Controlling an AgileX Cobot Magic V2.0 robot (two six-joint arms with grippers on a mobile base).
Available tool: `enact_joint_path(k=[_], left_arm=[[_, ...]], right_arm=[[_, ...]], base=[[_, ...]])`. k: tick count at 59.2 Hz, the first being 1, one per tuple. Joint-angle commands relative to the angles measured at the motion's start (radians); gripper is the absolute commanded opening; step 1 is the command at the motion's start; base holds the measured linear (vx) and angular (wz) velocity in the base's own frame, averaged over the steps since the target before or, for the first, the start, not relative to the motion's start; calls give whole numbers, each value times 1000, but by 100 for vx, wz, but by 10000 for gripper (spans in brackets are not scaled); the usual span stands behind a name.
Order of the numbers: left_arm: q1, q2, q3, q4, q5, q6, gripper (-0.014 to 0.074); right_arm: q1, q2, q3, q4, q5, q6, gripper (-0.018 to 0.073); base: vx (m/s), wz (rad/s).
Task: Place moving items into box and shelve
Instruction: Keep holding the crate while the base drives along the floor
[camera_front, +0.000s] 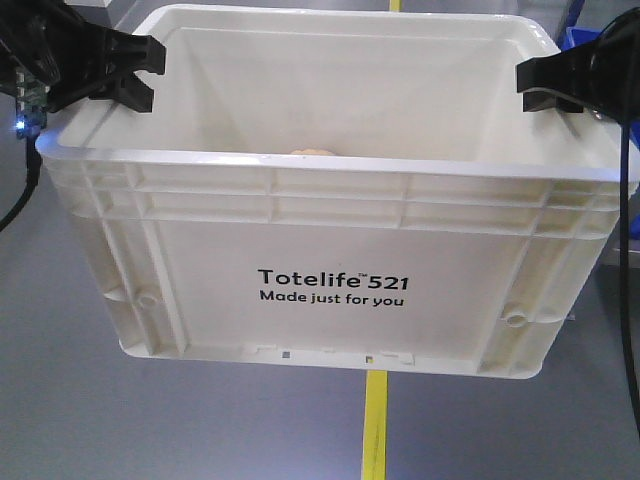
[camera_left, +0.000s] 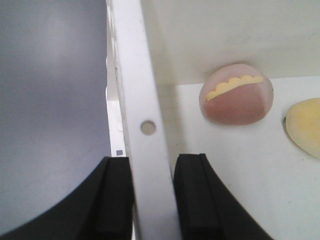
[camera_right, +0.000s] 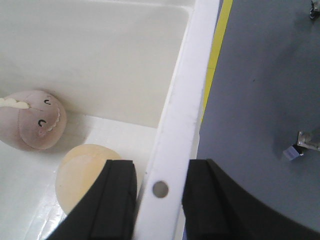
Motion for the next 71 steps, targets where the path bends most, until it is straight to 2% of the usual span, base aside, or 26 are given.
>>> enact_joint_path(k=[1, 71], left_arm=[[-12, -60, -46, -89, -137, 14, -6], [-12, -60, -46, -90, -138, 14, -6]], right_arm=[[1, -34, -42, 31, -116, 20, -6], [1, -34, -42, 31, -116, 20, -6]], base=[[46, -4], [47, -4]])
